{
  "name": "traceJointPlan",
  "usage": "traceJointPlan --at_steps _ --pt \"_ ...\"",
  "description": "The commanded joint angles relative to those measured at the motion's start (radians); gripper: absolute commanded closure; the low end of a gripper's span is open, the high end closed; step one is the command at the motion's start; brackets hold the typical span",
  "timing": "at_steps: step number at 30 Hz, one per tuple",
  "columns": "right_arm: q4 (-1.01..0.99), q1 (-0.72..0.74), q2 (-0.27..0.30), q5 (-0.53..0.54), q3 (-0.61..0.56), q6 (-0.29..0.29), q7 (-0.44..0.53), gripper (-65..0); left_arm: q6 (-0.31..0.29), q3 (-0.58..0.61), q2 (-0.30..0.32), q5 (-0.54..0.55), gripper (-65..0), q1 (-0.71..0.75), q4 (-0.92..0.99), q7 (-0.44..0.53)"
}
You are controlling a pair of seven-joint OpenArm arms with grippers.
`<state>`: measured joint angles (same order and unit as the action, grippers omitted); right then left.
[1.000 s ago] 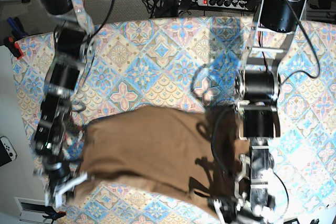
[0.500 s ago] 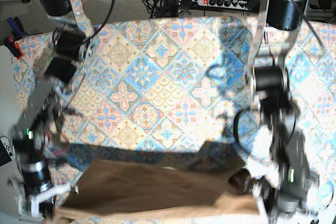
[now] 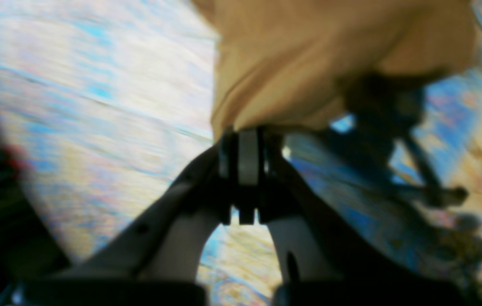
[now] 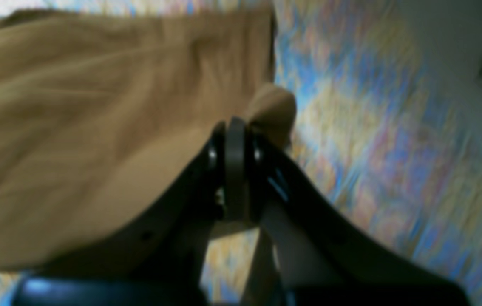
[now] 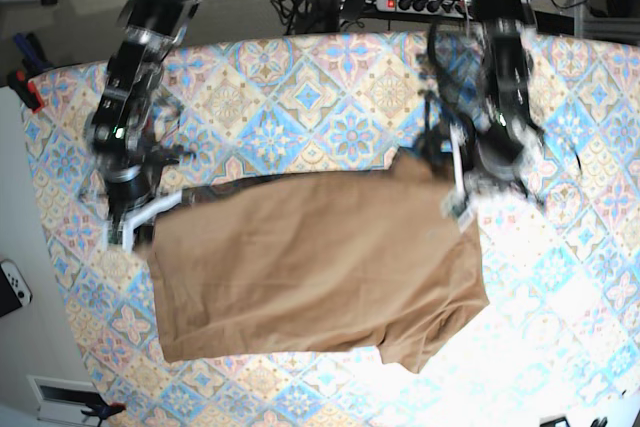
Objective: Layout the t-shirt on the table in an organized manner, then fold the t-shirt properly
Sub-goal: 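Lift the t-shirt high with both grippers and swing it down flat, then pull the shoulder edge of the t-shirt taut with both grippers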
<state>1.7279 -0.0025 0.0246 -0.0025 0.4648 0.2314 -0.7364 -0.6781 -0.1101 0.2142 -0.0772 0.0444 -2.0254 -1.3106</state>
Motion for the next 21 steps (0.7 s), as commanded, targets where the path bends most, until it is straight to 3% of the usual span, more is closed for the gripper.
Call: traceJointPlan --at_steps 1,6,14,21 --pt "0.011 0.002 0.008 0.009 0.016 0.003 0.051 0.0 0.002 -0.003 0.009 -0.003 0.0 0.016 -0.018 0.024" --pt "-0.029 -0.09 0.007 0.009 0.088 0.003 0.107 0.0 0.002 -0.004 0.009 -0.003 0.0 0.156 -0.019 0.075" --pt "-0.058 -0.132 0.005 0.009 0.225 0.003 0.099 0.0 0.002 -0.049 0.009 -0.003 0.0 0.272 -0.019 0.119" --pt "-0.059 -0.166 -0.027 0.009 0.243 0.003 0.107 0.0 0.002 -0.05 0.009 -0.003 0.0 0.343 -0.019 0.177"
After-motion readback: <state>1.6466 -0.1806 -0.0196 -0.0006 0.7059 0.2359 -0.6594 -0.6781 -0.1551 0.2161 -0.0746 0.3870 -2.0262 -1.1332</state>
